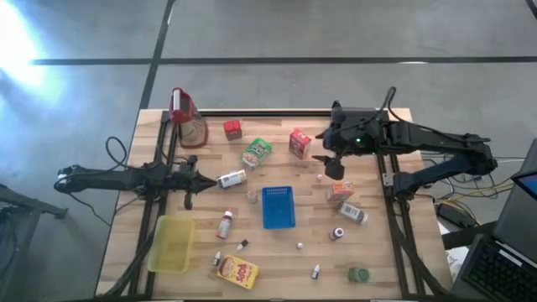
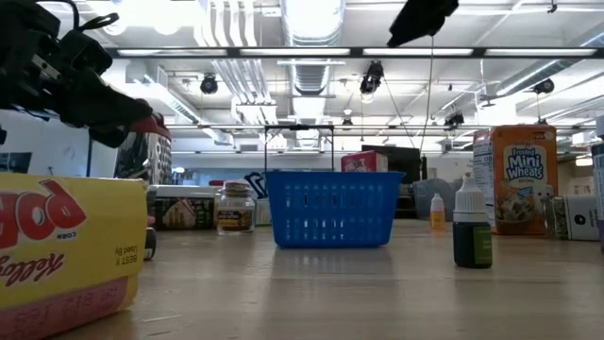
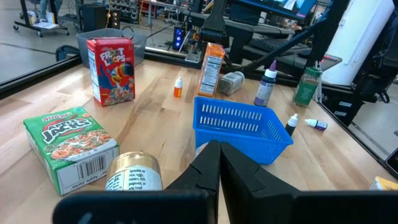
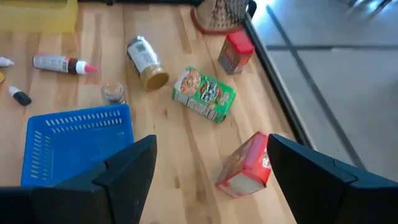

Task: Pick & Place Kitchen Items
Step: Put the orange cereal box into the black bin

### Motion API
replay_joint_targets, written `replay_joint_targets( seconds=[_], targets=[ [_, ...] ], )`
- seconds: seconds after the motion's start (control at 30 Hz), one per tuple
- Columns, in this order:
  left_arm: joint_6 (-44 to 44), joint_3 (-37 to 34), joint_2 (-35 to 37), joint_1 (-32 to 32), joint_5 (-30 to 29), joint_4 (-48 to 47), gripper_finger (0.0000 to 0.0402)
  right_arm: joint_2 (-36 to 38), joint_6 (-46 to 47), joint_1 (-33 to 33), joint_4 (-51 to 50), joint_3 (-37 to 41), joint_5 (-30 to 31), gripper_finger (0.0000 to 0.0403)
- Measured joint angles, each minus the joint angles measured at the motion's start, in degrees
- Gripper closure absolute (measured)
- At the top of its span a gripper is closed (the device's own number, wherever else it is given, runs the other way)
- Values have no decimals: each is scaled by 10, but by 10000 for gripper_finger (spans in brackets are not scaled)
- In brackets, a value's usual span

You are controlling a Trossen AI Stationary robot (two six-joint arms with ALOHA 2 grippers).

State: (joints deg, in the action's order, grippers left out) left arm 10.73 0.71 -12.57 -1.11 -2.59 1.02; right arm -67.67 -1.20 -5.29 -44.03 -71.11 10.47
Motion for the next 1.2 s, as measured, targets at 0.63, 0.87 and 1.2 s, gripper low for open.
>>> replay_joint_targets(
  seconds=[0.63,0.87,1.2],
  targets=[
    [0,0,0,0,0,0,390,16,68,70,-238,-9,-35,193],
    [0,0,0,0,0,0,390,46,95,88,-277,-8,-34,202],
    [0,0,0,0,0,0,390,103,104,96,-278,12,-35,215]
  ],
)
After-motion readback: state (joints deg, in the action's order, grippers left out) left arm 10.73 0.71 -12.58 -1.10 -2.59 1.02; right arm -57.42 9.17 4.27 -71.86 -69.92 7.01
